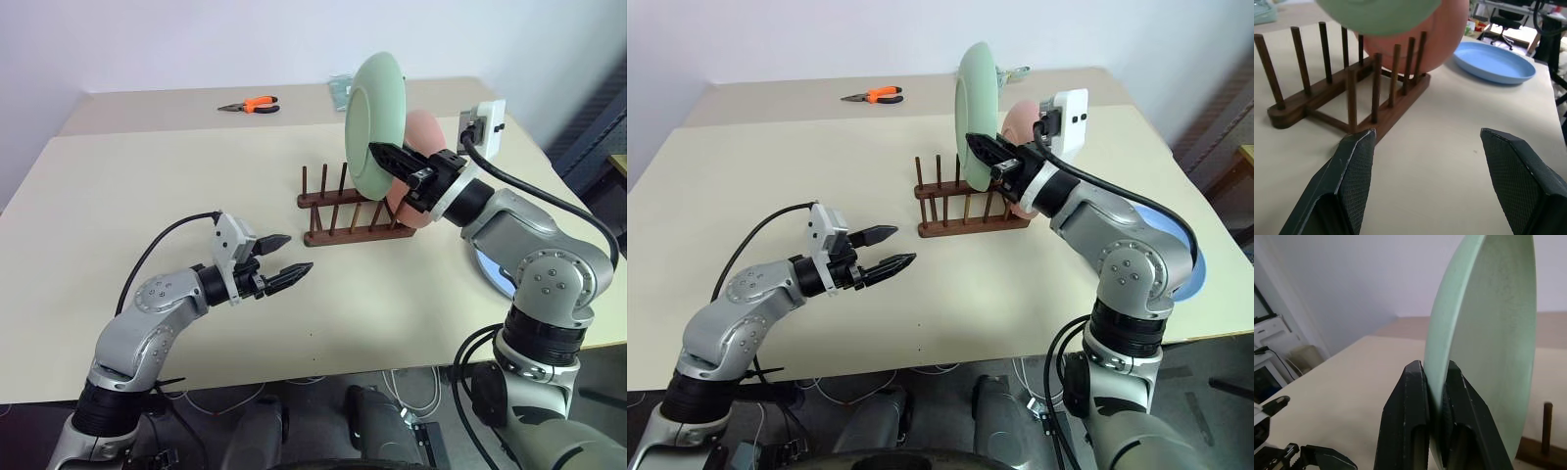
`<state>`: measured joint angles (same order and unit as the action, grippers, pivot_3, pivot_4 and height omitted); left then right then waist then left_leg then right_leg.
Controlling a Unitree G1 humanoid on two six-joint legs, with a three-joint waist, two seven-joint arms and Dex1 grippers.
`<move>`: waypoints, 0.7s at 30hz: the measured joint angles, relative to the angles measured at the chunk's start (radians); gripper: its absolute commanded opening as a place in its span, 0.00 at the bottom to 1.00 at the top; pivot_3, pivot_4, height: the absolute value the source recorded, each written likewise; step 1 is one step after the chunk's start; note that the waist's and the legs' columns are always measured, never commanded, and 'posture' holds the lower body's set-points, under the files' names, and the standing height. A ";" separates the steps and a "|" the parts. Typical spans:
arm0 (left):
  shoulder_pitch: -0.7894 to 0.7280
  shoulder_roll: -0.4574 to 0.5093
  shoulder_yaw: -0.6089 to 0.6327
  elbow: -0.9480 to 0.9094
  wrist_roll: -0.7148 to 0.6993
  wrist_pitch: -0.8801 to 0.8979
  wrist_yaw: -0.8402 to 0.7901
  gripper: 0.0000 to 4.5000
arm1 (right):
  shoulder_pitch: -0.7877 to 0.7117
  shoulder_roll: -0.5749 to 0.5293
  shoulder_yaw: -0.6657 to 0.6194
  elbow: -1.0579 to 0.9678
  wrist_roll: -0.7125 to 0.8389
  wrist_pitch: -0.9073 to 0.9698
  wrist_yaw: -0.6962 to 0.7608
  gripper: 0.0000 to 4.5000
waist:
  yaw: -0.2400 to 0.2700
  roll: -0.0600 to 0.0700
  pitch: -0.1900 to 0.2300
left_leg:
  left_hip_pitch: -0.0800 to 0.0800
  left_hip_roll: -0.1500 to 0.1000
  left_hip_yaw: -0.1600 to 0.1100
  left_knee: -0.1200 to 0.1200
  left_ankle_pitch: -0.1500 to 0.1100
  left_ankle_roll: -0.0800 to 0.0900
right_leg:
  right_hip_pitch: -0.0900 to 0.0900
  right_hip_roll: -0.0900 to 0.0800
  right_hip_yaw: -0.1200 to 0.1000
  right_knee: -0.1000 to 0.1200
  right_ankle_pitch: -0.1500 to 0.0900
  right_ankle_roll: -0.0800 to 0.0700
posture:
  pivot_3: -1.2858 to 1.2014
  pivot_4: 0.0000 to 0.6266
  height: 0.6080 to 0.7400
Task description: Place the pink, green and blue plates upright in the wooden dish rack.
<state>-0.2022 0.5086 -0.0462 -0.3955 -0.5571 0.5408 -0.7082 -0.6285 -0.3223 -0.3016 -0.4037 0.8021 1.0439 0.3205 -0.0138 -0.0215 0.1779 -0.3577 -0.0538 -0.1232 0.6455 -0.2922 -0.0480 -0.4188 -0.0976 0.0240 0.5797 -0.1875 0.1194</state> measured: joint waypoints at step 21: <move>-0.031 -0.045 -0.072 0.006 0.038 -0.002 0.001 0.79 | 0.006 -0.419 -0.068 0.036 -0.141 -0.262 0.204 0.85 | 0.009 -0.001 0.001 | 0.000 0.000 0.000 0.001 -0.001 0.001 | 0.003 0.000 0.000 -0.002 -0.002 0.002 | 0.52 0.24 1.00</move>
<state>-0.2334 0.4639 -0.1177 -0.3891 -0.5192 0.5385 -0.7067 -0.6224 -0.7410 -0.3692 -0.3681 0.6614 0.7816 0.5249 -0.0046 -0.0222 0.1787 -0.3578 -0.0540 -0.1228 0.6465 -0.2927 -0.0471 -0.4159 -0.0977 0.0239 0.5773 -0.1892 0.1214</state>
